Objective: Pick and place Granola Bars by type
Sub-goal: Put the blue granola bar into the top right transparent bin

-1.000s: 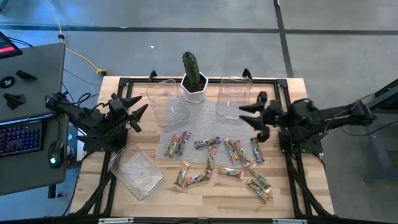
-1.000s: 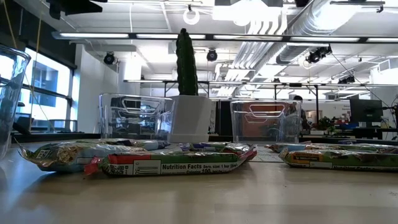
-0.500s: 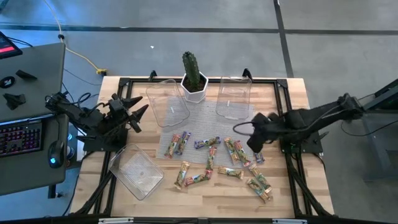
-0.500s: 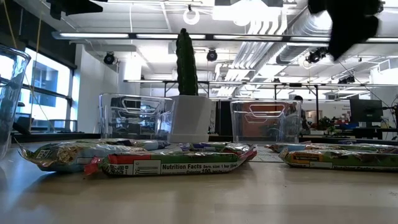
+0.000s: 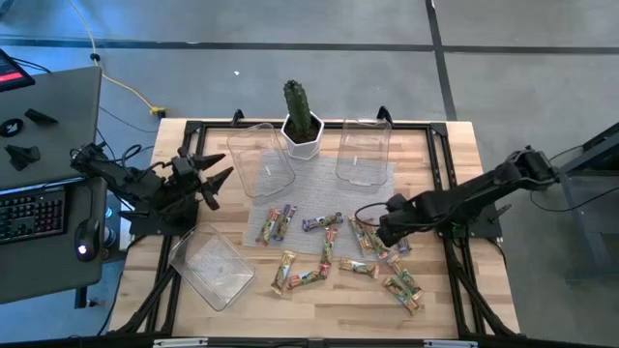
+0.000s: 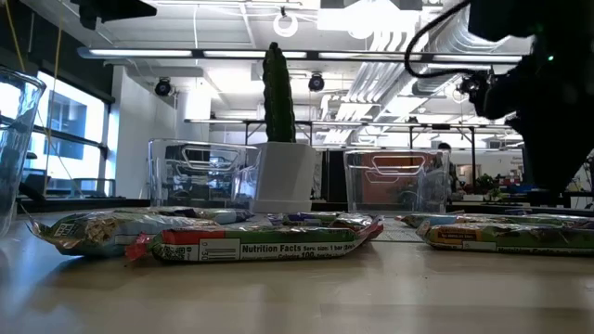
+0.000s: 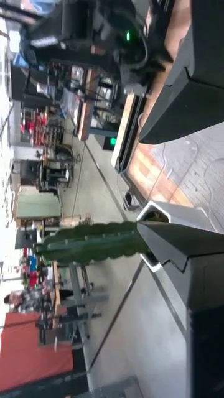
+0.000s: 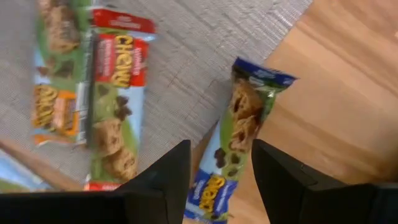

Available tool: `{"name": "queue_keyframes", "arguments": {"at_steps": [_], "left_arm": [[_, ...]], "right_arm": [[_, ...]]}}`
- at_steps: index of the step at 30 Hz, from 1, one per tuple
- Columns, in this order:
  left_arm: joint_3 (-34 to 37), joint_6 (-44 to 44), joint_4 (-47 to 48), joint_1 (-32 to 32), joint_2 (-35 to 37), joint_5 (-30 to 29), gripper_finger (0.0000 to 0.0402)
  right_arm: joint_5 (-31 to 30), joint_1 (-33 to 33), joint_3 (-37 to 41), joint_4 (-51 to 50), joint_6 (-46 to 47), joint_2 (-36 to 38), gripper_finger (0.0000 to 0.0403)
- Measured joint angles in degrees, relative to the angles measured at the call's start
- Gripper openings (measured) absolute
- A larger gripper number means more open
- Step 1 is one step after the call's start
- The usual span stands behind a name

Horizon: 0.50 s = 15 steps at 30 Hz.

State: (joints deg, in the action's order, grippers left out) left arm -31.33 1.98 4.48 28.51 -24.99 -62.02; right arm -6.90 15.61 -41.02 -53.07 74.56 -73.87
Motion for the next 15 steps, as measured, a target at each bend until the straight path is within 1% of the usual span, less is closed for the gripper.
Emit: {"name": "queue_keyframes", "arguments": {"at_steps": [4,12,15], "left_arm": [[0.00,0.02,0.01,0.00,0.00,1.29,0.0211],[0.02,0.02,-0.01,0.00,0.00,1.27,0.0211],[0.02,0.02,-0.01,0.00,0.00,1.25,0.0211]], "right_arm": [[-1.24,-0.65,1.93,1.14,-0.10,-0.08,0.0154],[-1.53,-0.65,7.54,10.23,0.10,-0.07,0.0154],[-1.68,-0.65,9.12,12.04,0.03,-0.06,0.0154]]}}
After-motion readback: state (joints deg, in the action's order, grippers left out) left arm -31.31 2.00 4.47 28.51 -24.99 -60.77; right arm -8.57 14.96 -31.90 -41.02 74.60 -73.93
